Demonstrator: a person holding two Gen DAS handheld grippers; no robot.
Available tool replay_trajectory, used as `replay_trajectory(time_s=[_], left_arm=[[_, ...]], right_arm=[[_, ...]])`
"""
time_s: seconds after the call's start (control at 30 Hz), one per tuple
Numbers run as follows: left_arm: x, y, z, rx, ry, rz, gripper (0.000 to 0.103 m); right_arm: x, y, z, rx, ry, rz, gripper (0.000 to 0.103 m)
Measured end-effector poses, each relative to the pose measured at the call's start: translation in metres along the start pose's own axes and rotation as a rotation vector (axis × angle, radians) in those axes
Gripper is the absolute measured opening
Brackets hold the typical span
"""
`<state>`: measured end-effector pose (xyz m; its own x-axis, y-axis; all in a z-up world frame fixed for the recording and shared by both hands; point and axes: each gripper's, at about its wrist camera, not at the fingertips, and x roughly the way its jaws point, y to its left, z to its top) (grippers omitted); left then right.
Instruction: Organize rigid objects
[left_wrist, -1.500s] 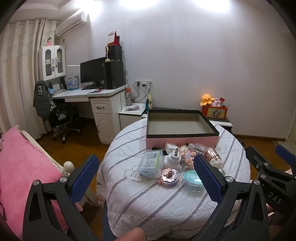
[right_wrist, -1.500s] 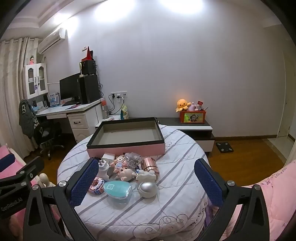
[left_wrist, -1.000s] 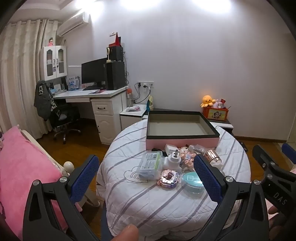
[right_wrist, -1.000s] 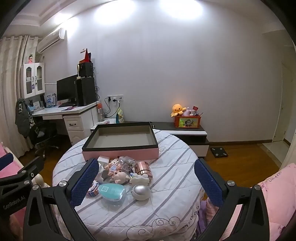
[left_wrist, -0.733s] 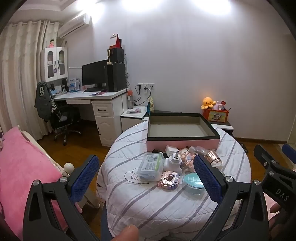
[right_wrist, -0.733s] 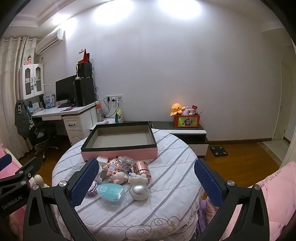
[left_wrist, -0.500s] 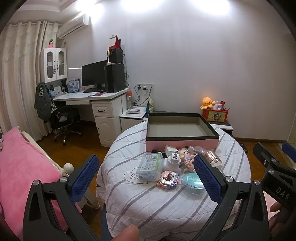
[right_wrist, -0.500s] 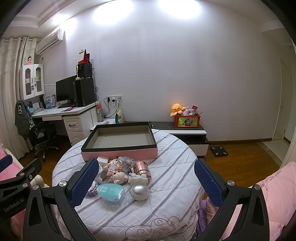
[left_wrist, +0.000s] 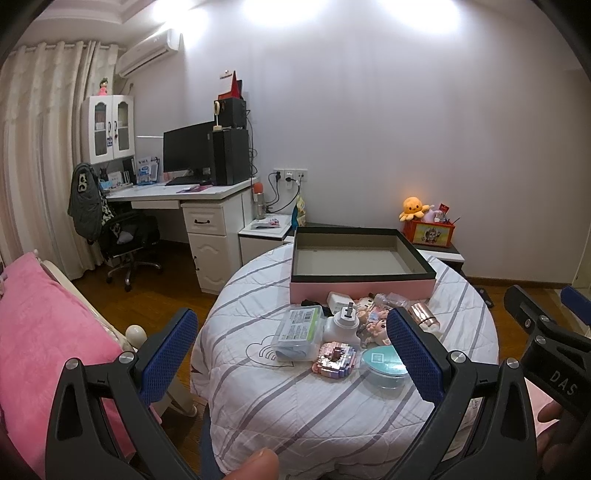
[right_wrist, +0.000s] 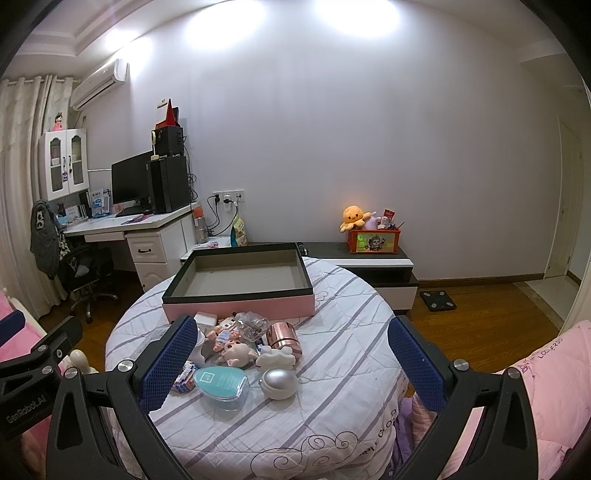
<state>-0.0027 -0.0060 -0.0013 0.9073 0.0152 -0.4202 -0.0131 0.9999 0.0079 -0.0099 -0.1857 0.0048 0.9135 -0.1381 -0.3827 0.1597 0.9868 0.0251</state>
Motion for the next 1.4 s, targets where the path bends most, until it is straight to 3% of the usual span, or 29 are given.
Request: replay_trajectory(time_s=[1.4], left_arm=[[-0.0051, -0.0027, 0.0051, -0.013, -0.028, -0.011, 0.103]], right_arm=[[-0.0083, -0.0051, 0.0078, 0.013, -0.025, -0.002, 0.103]])
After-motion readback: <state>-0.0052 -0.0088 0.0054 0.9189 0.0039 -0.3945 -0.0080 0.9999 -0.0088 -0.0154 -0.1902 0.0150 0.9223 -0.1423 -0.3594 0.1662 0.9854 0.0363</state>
